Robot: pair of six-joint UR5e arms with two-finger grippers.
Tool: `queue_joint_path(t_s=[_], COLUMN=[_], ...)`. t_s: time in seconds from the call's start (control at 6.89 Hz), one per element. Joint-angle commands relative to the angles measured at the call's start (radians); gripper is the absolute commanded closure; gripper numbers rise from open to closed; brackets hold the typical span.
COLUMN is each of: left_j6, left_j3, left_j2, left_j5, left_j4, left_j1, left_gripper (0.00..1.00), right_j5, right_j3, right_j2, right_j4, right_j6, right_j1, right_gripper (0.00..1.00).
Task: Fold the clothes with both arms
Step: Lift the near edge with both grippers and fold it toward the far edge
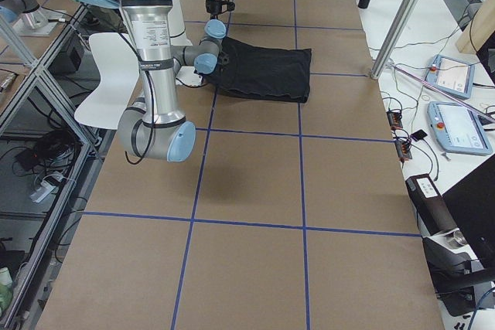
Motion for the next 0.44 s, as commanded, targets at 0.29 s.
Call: queue_joint_path(t_s=[0.29], left_j6=[0.046], left_j3=[-0.032], left_j2=[-0.056], left_j5=[-0.033], left_j4=[0.005], left_j1=[-0.219], left_gripper=[1.0], right_j5=[0.13], right_j3=[-0.044], right_j2=[0.072], right_j4=[0.006], right_j6=[-0.025], right_j1=[0.274], right_gripper=[1.0])
